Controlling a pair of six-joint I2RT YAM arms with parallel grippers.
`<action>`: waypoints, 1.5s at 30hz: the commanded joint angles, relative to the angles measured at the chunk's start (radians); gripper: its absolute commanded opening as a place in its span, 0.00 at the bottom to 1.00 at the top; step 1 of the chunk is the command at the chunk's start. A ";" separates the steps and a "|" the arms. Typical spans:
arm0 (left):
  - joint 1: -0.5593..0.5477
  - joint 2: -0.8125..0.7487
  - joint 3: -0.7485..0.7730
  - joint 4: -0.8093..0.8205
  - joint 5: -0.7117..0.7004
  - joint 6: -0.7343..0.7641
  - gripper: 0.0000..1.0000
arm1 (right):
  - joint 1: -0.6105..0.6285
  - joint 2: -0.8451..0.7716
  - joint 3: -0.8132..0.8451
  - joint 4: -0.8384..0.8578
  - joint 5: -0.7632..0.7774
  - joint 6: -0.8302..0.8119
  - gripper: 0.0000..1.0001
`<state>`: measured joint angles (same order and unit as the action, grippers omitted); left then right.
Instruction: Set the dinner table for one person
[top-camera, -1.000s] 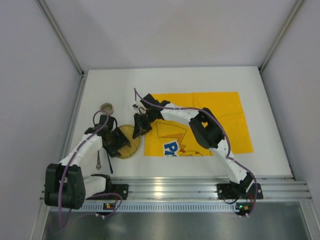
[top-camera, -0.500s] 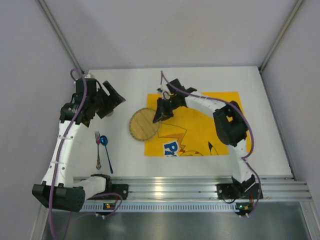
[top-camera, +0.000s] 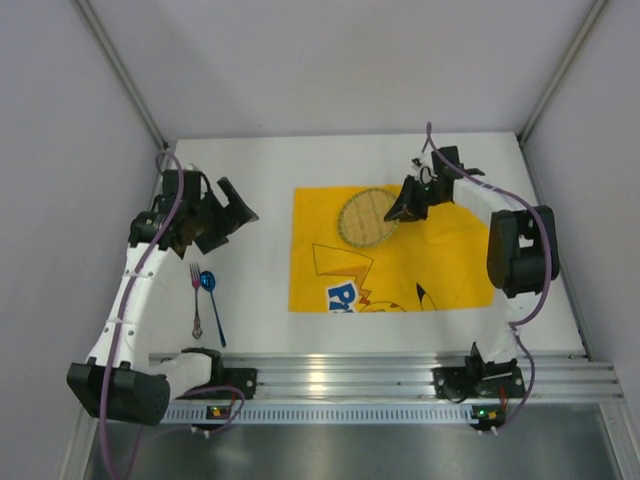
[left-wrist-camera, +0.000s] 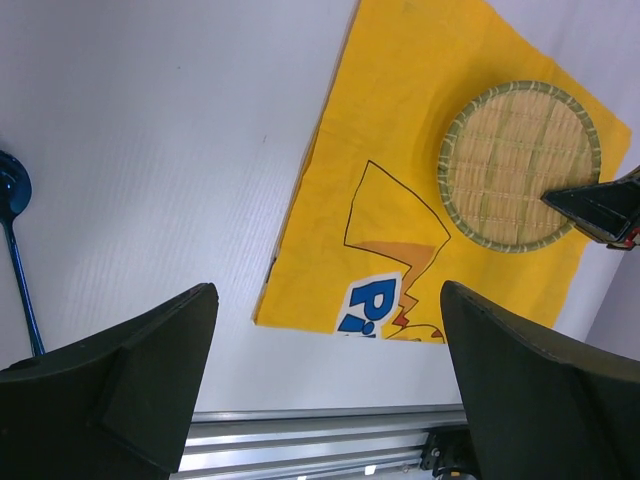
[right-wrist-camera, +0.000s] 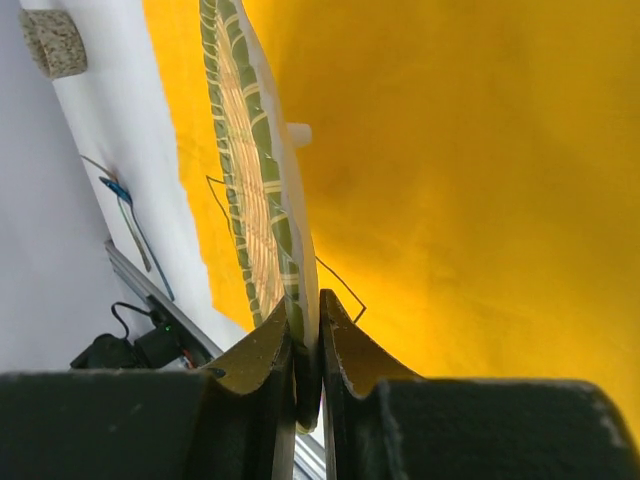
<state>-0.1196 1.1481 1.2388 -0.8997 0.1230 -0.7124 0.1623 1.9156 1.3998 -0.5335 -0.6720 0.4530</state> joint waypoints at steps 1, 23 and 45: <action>-0.003 0.005 0.040 -0.001 0.009 0.022 0.98 | 0.009 0.014 0.021 0.023 -0.038 -0.019 0.00; 0.006 0.232 0.260 -0.094 -0.216 0.113 0.98 | -0.040 -0.004 0.040 -0.261 0.350 -0.122 0.90; 0.279 0.693 0.375 0.110 -0.229 0.145 0.86 | 0.005 -0.385 -0.001 -0.424 0.293 -0.073 0.91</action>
<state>0.1486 1.8141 1.5665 -0.8707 -0.0883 -0.5835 0.1551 1.5387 1.4170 -0.9394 -0.3462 0.3637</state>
